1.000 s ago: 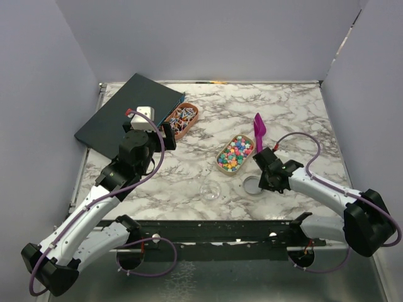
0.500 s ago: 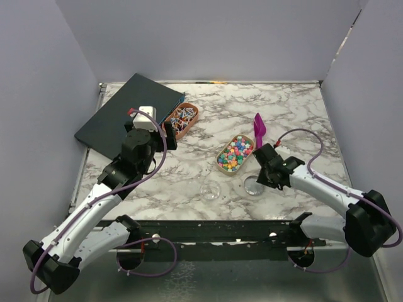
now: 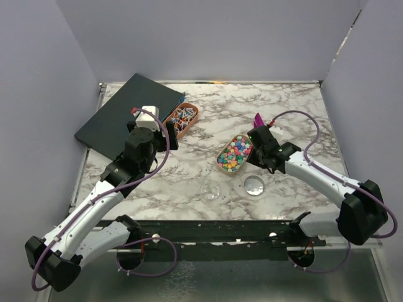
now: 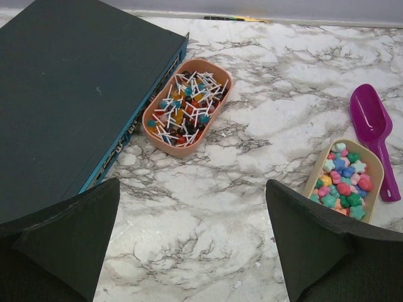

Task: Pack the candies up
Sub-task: Pick up the storage box at the center of the board.

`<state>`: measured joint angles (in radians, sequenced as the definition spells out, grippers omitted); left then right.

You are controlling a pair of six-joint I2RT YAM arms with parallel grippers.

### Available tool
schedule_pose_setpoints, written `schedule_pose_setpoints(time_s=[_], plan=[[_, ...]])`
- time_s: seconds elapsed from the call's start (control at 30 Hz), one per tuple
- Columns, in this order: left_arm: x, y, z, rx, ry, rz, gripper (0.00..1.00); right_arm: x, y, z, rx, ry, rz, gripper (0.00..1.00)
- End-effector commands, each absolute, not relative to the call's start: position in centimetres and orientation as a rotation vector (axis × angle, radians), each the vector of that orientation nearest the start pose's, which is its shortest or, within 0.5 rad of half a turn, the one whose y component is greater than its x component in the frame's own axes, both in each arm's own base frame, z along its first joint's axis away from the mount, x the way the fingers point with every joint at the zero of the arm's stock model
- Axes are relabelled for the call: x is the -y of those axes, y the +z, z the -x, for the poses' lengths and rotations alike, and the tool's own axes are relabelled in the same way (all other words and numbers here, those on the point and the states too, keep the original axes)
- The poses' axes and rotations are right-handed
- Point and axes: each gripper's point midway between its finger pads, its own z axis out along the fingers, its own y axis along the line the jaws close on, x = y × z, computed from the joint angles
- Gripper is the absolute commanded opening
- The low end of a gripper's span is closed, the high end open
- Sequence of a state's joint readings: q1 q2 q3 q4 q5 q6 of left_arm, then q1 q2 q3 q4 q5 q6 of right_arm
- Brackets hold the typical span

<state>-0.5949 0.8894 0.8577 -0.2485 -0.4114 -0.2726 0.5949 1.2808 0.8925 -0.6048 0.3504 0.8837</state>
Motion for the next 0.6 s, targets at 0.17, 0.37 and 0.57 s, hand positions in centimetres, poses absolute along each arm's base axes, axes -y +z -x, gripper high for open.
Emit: schedule_pose_setpoints(time_s=[0.17, 0.37, 0.57], plan=[[13.1, 27.0, -29.7, -1.819, -0.262, -0.008, 0.99, -17.7, 8.6, -31.0, -2.415, 0.206, -0.547, 0.35], [12.9, 27.2, -29.5, -1.812, -0.257, -0.003, 0.99, -18.1, 6.8, -31.3, -2.444, 0.187, -0.567, 0.33], [12.9, 27.4, -29.5, -1.808, -0.261, -0.002, 0.99, -18.3, 5.6, -31.2, -2.47, 0.176, -0.567, 0.29]])
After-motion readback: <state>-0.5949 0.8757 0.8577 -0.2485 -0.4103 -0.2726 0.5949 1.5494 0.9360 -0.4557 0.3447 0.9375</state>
